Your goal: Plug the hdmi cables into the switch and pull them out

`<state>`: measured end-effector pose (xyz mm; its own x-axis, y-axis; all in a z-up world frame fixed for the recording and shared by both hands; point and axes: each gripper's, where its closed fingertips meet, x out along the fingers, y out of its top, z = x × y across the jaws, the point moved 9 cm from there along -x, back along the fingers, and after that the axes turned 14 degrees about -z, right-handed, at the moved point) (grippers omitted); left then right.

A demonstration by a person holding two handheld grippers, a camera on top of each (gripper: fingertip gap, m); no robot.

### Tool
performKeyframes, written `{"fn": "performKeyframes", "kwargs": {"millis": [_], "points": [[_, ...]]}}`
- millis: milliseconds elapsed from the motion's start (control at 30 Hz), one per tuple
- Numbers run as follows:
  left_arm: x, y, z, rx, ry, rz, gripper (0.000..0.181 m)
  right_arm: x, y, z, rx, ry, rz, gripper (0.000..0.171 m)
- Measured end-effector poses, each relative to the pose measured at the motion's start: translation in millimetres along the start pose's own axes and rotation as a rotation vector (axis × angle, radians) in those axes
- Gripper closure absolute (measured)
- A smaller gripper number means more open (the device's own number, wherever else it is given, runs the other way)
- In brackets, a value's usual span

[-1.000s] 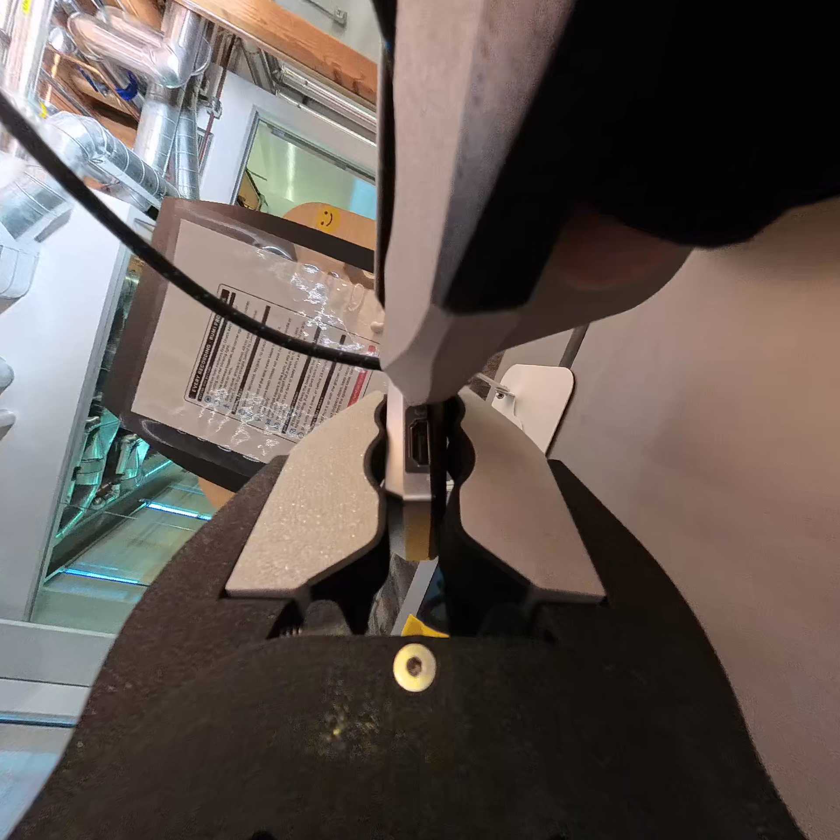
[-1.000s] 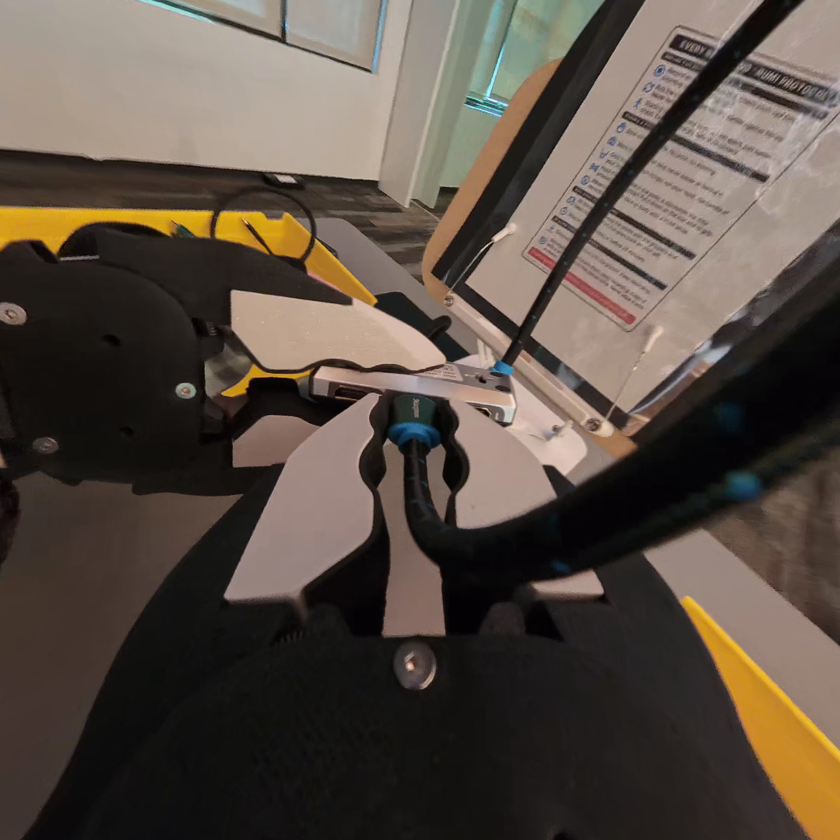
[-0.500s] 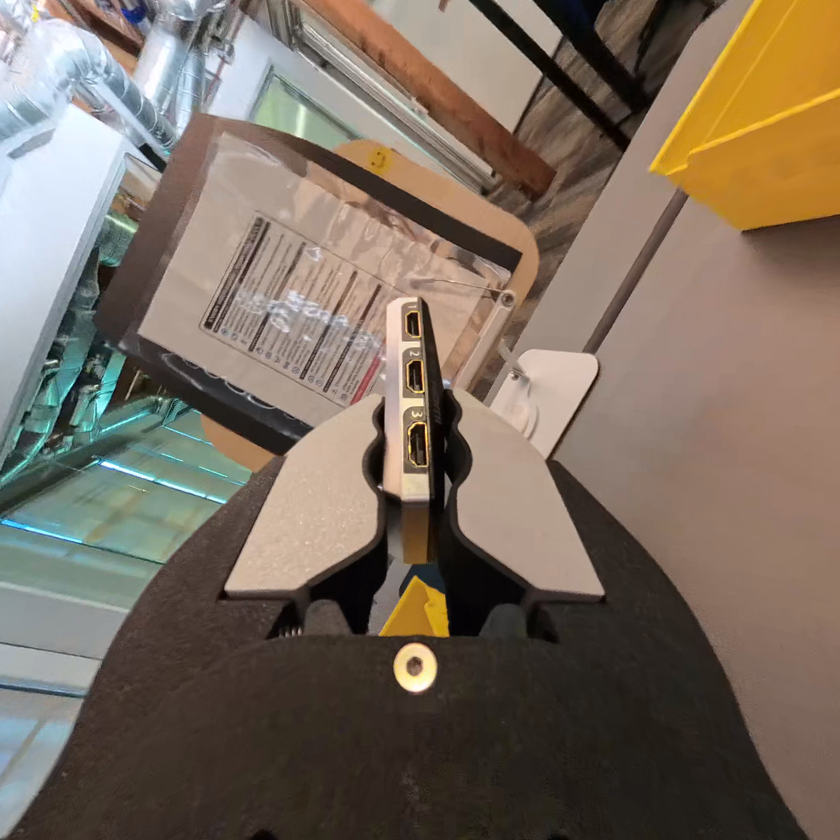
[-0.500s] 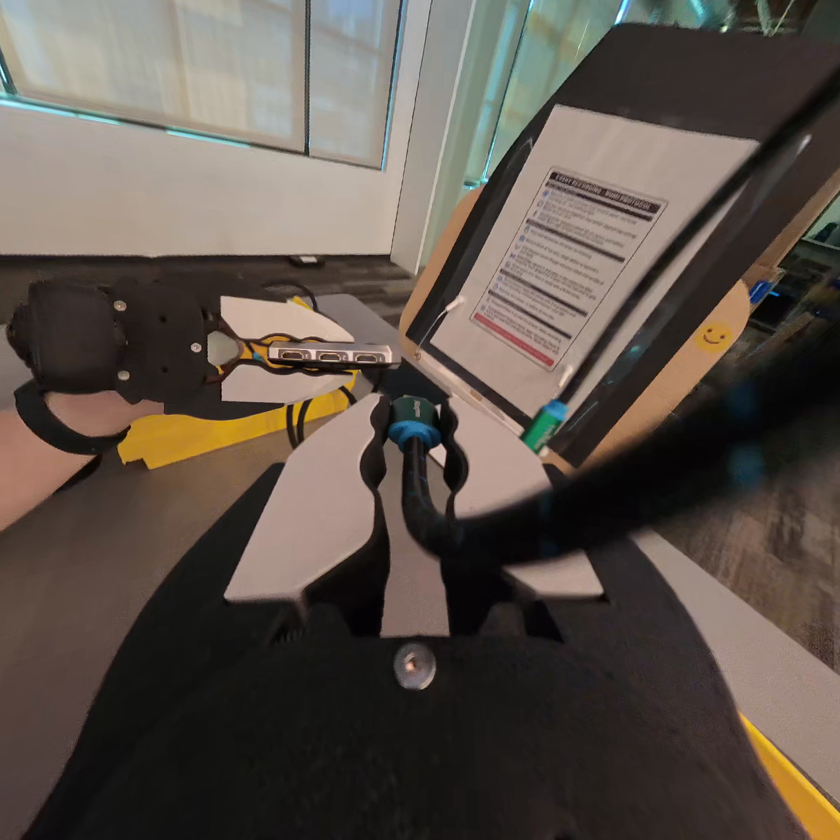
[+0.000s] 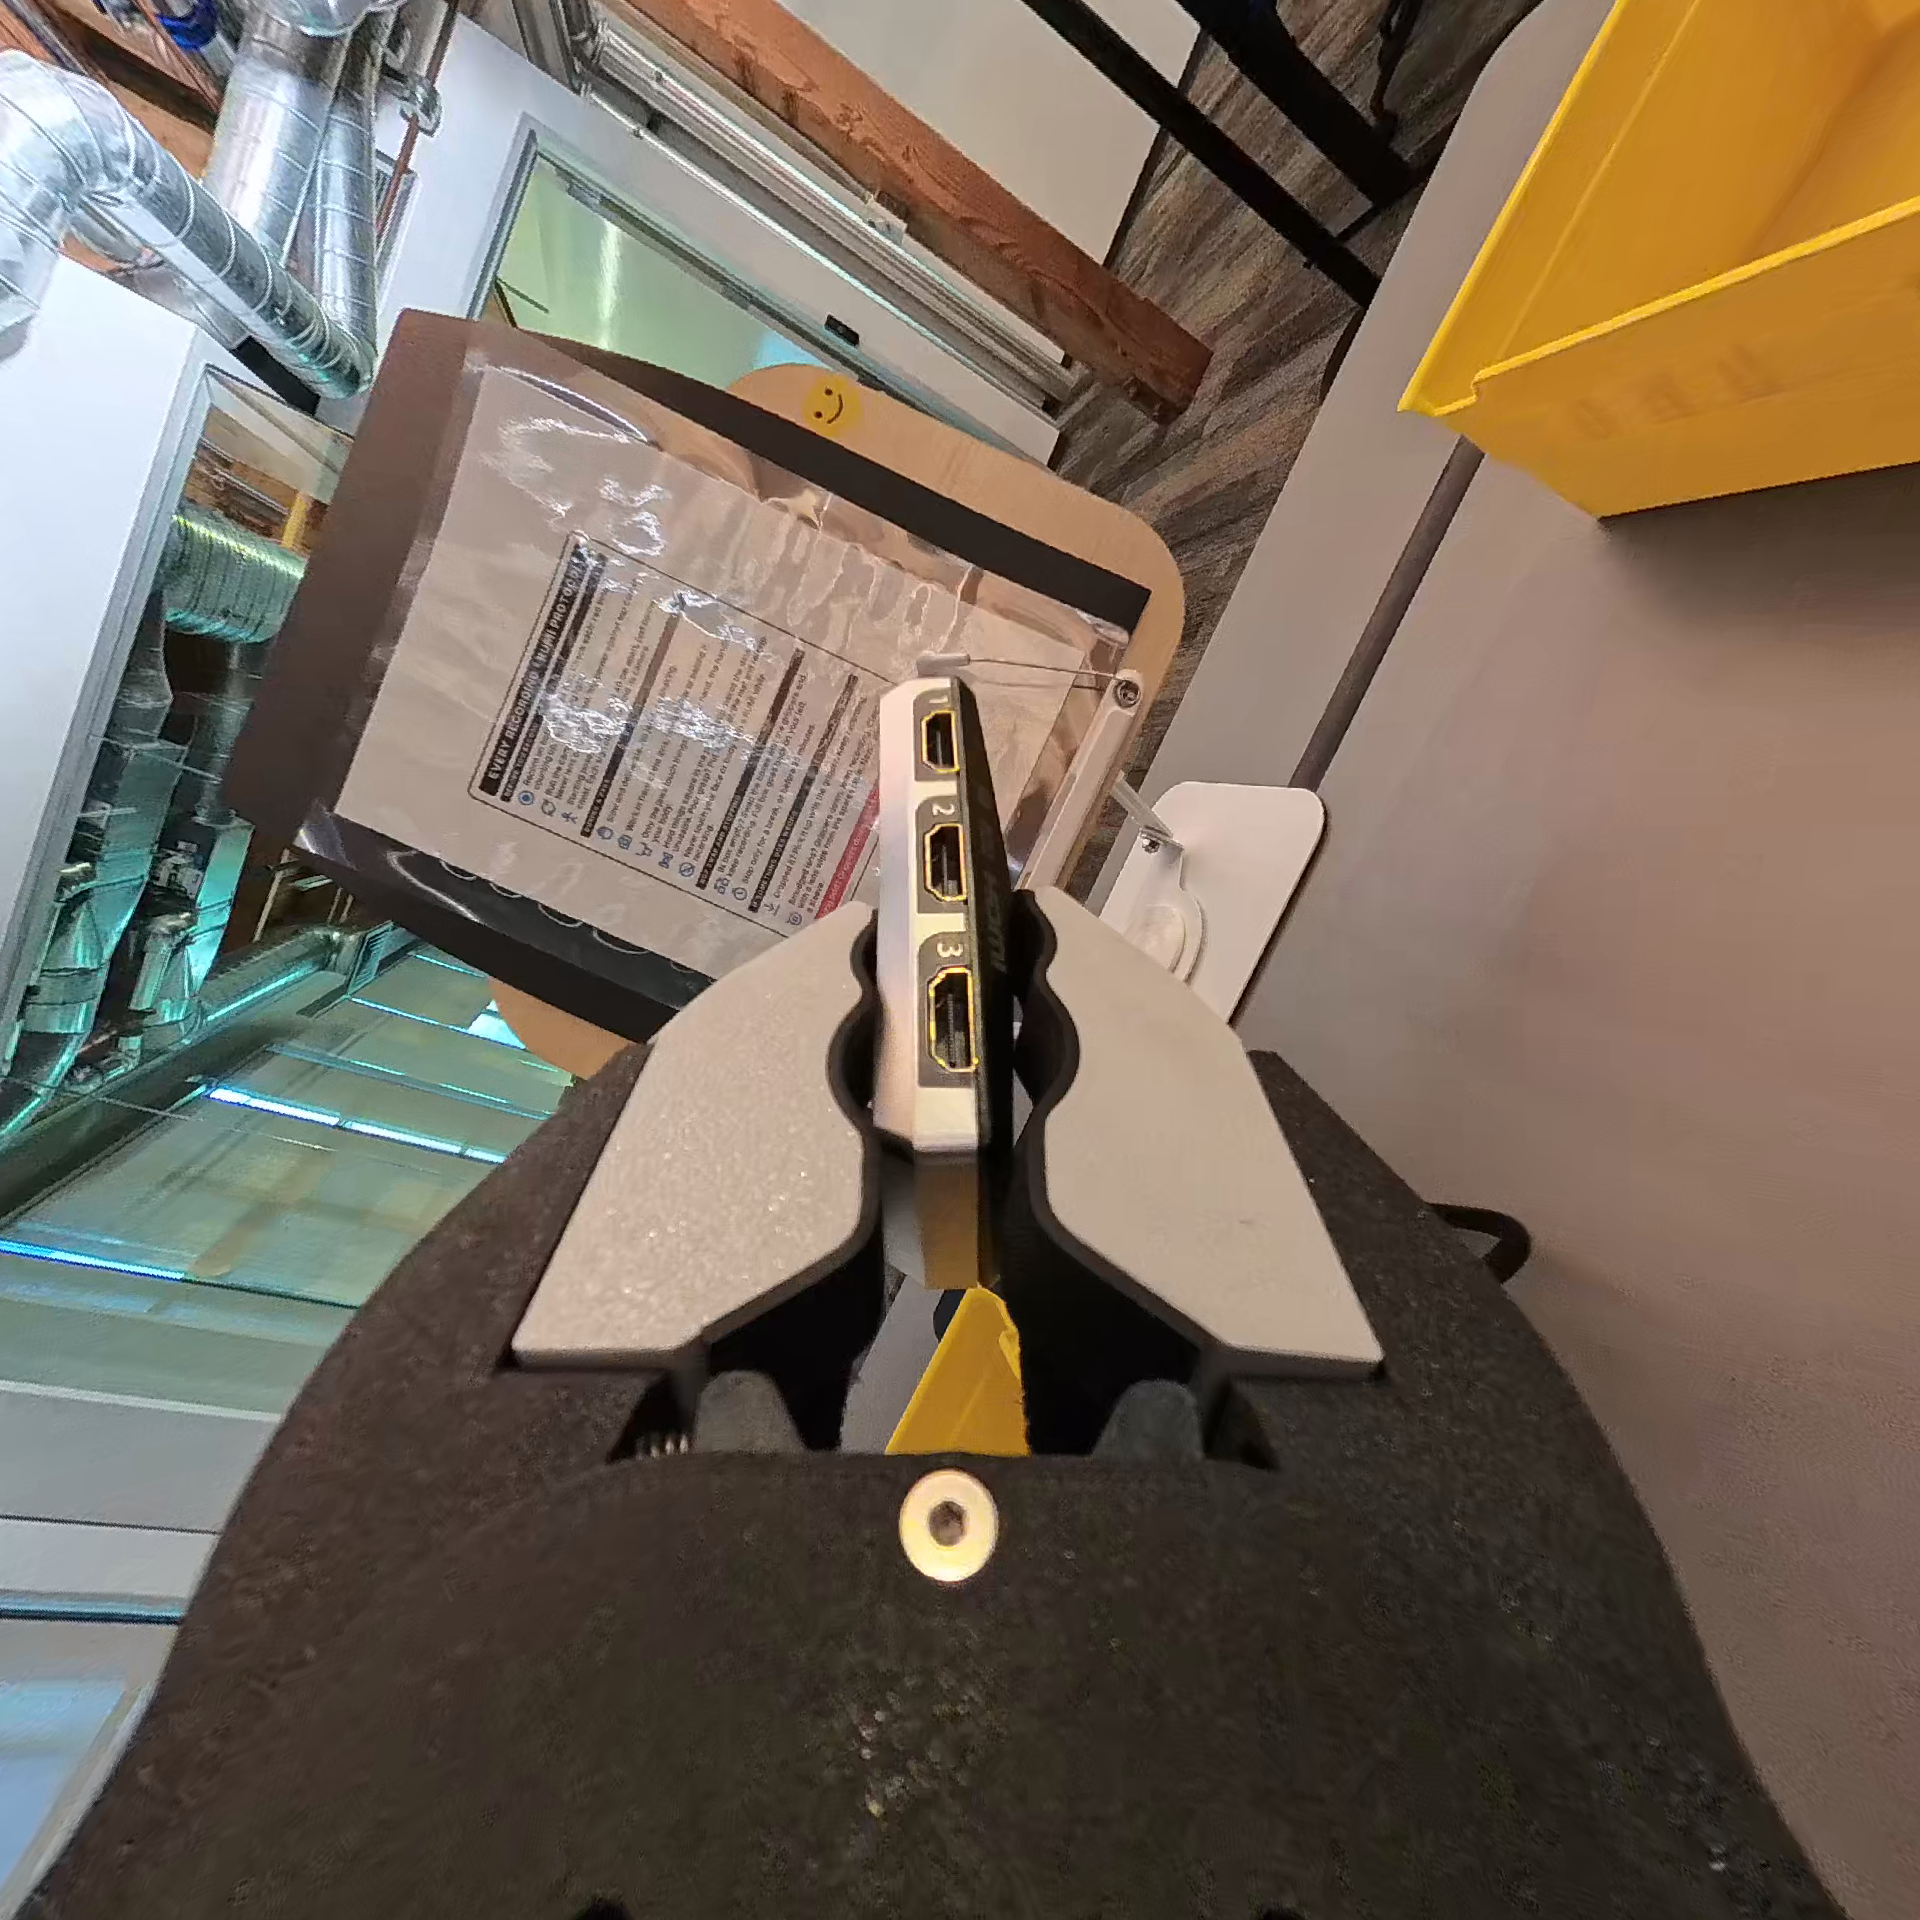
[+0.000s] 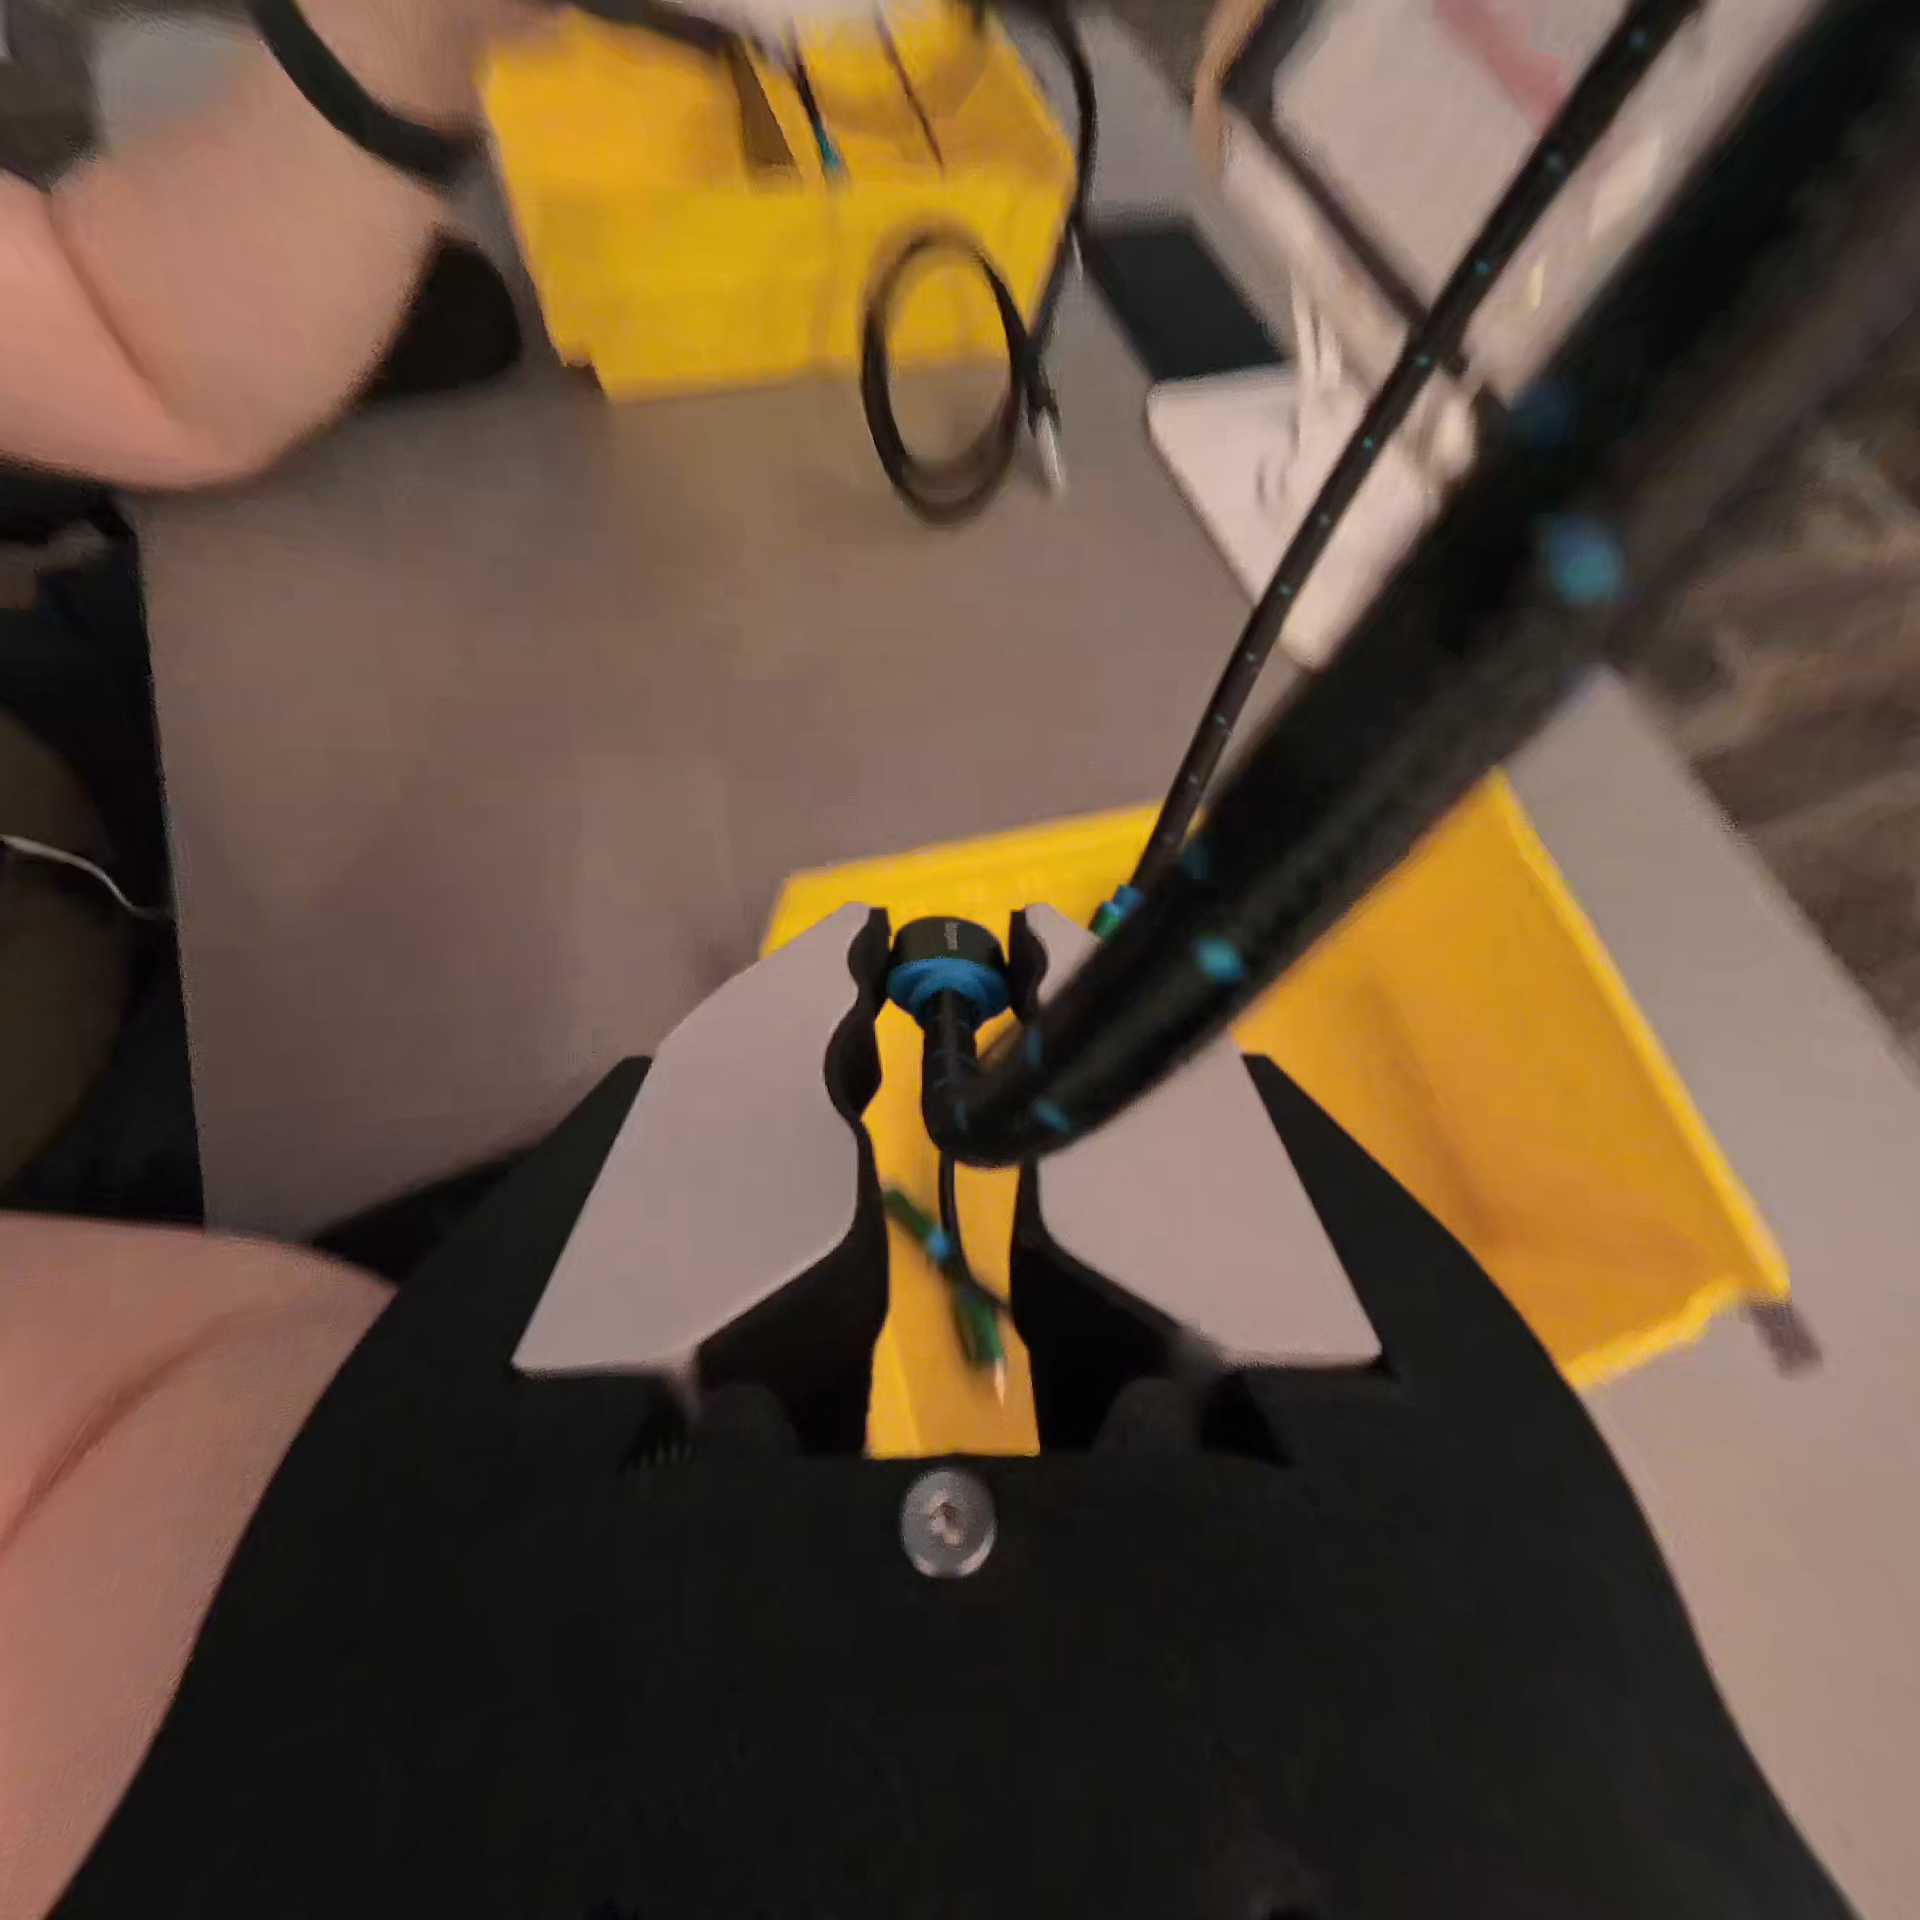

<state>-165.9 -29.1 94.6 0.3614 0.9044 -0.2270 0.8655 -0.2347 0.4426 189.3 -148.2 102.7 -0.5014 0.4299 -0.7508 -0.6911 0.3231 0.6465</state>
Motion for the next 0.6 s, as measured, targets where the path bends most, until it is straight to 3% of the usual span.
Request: {"fn": "performKeyframes", "kwargs": {"millis": [100, 200, 300, 433, 600], "points": [[-1.3, 3.4, 2.3, 0.016, -0.009, 0.006, 0.16, 20.8, -30.5, 8.4, 0.064, 0.157, -0.146, 0.149], [0.5, 6.3, 7.0, 0.044, -0.014, -0.002, 0.16, 50.5, -41.7, 12.6, 0.028, 0.433, -0.135, 0.149], [2.1, 7.7, 11.0, 0.069, -0.018, -0.014, 0.159, 81.4, -64.3, 24.1, 0.2, 0.563, -0.339, 0.15], [0.9, 9.6, 12.4, 0.072, -0.024, -0.009, 0.16, 96.2, -89.9, 43.7, 0.394, 0.517, -0.466, 0.148], [-0.8, 10.8, 12.4, 0.073, -0.027, -0.01, 0.159, 77.1, -94.2, 54.1, 0.57, 0.418, -0.4, 0.147]]}}
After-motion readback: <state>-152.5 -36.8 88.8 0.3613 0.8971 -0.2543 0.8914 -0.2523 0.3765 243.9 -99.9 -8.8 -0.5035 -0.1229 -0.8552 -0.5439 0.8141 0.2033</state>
